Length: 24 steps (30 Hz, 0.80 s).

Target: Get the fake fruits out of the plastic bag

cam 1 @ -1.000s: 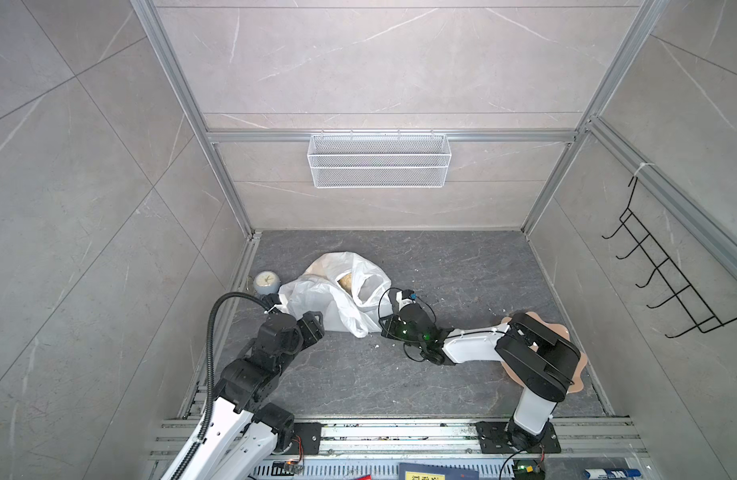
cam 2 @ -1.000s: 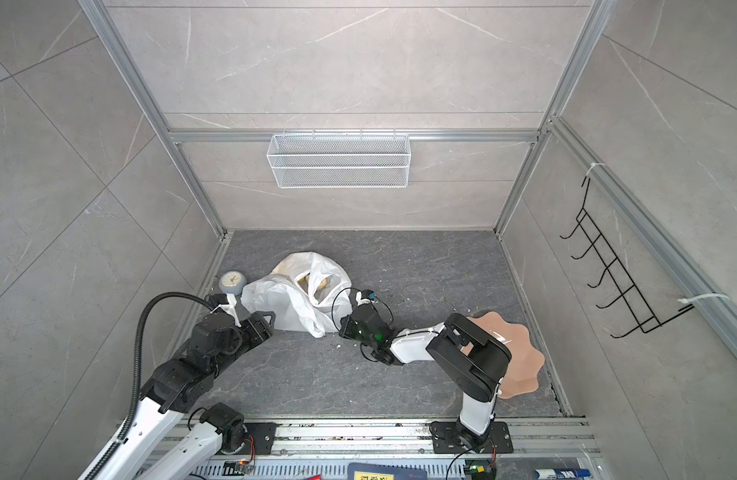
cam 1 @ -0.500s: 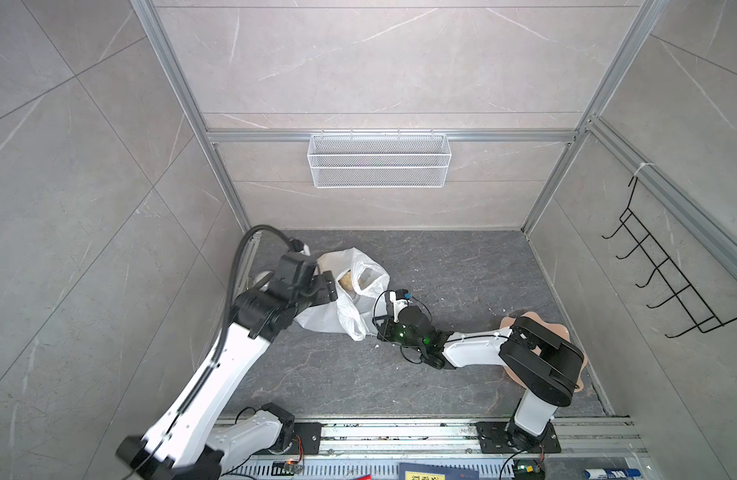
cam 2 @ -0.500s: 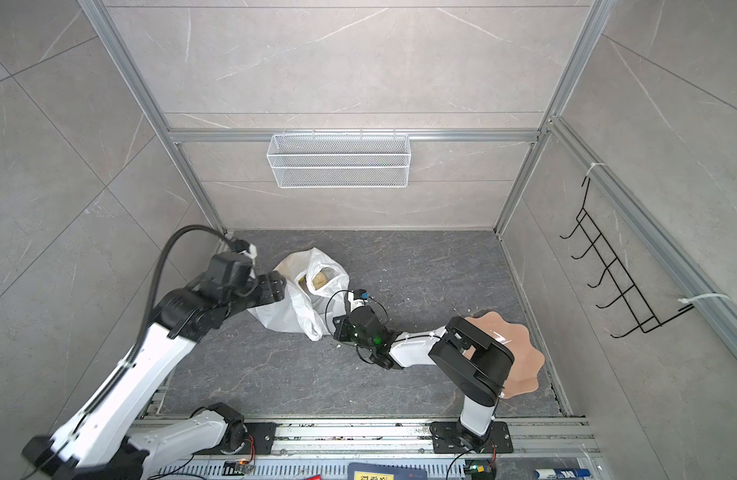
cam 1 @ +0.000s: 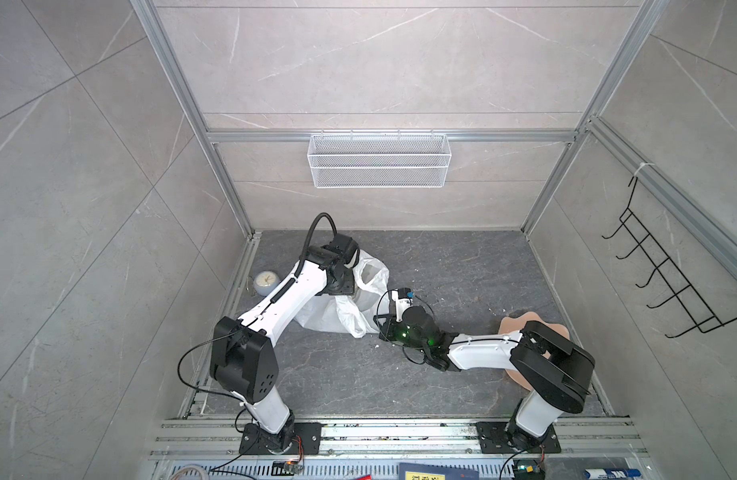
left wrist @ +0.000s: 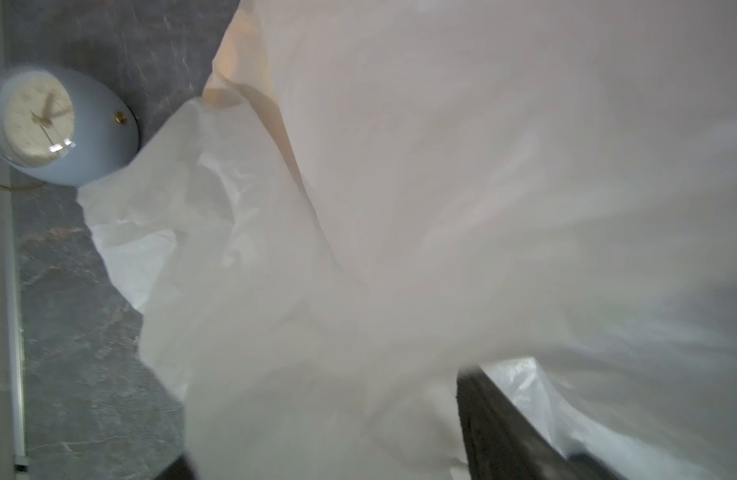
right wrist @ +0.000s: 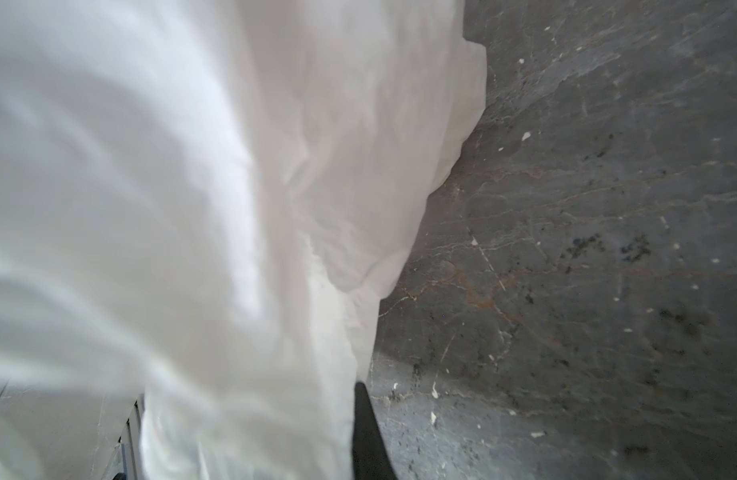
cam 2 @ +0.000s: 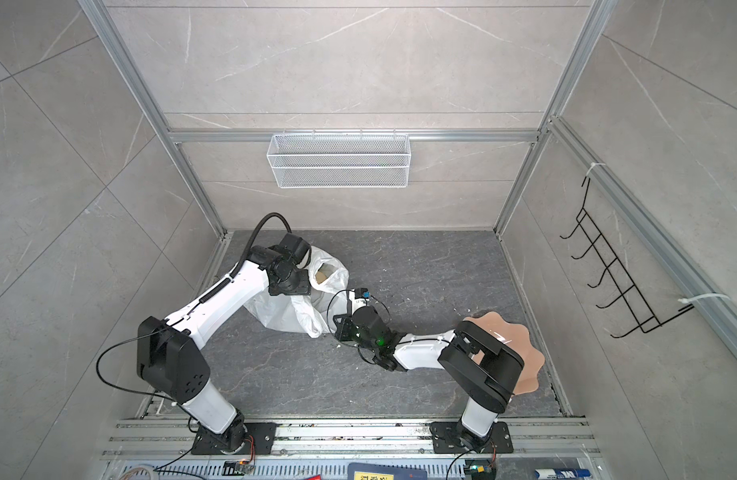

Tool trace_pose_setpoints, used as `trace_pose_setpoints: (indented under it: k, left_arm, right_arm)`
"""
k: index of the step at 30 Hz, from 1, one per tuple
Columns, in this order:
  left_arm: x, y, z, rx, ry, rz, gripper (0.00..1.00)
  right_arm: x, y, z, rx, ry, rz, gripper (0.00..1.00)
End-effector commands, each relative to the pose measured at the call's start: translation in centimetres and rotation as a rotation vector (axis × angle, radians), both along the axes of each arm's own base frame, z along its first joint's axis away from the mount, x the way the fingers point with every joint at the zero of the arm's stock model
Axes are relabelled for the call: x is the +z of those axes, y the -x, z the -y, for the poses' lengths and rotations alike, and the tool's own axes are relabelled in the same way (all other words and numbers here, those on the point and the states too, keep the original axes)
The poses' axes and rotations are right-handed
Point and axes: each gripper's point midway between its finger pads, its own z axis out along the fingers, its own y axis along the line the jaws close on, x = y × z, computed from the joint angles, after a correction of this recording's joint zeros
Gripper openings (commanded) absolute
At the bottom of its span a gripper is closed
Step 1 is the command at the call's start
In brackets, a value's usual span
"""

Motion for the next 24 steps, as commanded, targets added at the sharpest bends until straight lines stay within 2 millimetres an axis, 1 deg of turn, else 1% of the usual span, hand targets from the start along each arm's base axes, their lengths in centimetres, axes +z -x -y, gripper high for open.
trace_pose_setpoints:
  k: [1,4,5,6,9,12,13,16,17,19,22,24]
  left_arm:
    - [-0.5,-1.0,-1.9,0.081,0.059,0.021,0.49]
    - [-0.5,-1.5,-2.0,0.112,0.216,0.07,0.25]
    - [-0.3,-1.6,-2.0,0.12,0.277,0.097,0.19]
    - [0.2,-1.7,-1.6,0.111,0.331,0.123,0.15]
    - [3.3,-1.6,-0.2,0.051,0.472,0.262,0.09]
    - [6.2,-0.6,0.9,0.001,0.617,0.385,0.03]
    - [6.9,-0.1,1.1,-0.009,0.659,0.413,0.02]
    - [7.9,1.7,1.6,-0.04,0.747,0.453,0.0]
    - [7.9,2.2,1.7,-0.05,0.772,0.463,0.0]
    - [6.8,3.2,1.2,-0.031,0.778,0.471,0.0]
    - [4.0,3.8,-1.5,0.078,0.792,0.459,0.0]
    - [2.9,3.8,-3.3,0.151,0.897,0.476,0.0]
  right_arm:
    - [0.1,-0.3,1.4,-0.042,0.055,0.029,0.0]
    - [-0.2,-1.2,2.8,-0.072,0.063,0.023,0.0]
    - [-0.3,-1.7,3.1,-0.074,0.058,0.016,0.0]
    - [-0.6,-2.2,3.6,-0.082,0.054,0.005,0.0]
    - [-1.1,-4.7,5.3,-0.116,-0.006,-0.033,0.0]
    - [-1.0,-6.3,6.3,-0.131,-0.057,-0.046,0.0]
    - [-0.9,-6.5,6.4,-0.13,-0.064,-0.045,0.0]
    - [-0.4,-5.9,6.1,-0.099,-0.077,-0.042,0.0]
    - [-0.5,-5.7,6.3,-0.101,-0.08,-0.046,0.0]
    - [-1.1,-5.2,6.8,-0.112,-0.077,-0.06,0.0]
    - [-3.3,-4.8,7.3,-0.12,-0.043,-0.1,0.0]
    - [-4.6,-4.7,7.4,-0.129,-0.034,-0.118,0.0]
